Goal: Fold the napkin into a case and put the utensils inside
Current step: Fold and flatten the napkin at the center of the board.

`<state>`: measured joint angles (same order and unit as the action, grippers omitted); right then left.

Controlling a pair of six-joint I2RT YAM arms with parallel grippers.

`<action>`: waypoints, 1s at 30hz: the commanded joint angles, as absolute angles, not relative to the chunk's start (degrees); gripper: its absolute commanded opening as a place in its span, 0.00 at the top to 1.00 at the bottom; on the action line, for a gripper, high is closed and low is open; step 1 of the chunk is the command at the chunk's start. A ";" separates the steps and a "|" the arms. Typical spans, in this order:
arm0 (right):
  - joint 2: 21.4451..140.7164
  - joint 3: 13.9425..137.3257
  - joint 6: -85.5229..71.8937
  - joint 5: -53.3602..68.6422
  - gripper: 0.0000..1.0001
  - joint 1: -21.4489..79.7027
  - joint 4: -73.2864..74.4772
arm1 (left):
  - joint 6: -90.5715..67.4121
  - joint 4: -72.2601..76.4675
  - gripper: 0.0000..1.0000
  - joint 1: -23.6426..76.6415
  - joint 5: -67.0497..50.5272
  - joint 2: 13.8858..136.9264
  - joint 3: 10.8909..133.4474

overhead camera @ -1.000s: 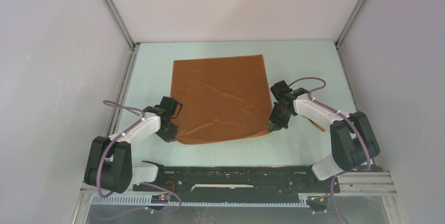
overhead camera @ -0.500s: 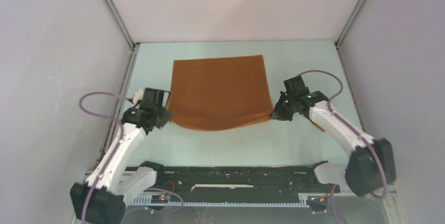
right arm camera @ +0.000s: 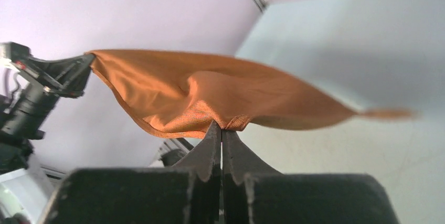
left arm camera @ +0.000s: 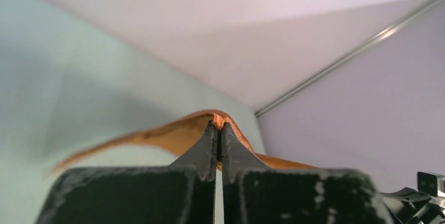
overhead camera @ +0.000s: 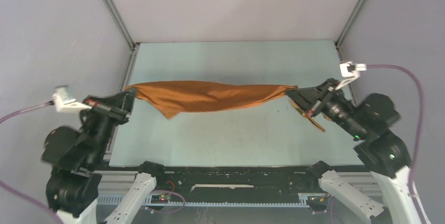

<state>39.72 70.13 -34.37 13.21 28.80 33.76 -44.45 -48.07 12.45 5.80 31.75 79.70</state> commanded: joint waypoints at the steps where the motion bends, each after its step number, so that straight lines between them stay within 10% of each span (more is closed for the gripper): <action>1: 39.03 75.55 -33.23 12.26 1.00 29.96 34.82 | -41.24 -44.90 1.00 12.05 2.74 31.52 85.22; 16: 72.47 81.90 -37.16 8.95 1.00 15.64 31.94 | -37.94 -42.81 1.00 10.50 14.52 65.53 85.57; 30: 111.00 100.14 -32.39 12.63 1.00 9.49 25.46 | -37.98 -24.76 1.00 1.61 -1.81 105.71 95.17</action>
<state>104.57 92.27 -34.46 10.41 10.83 28.45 -38.41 -31.38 2.98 4.21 100.86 87.96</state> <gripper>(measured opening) 0.007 0.008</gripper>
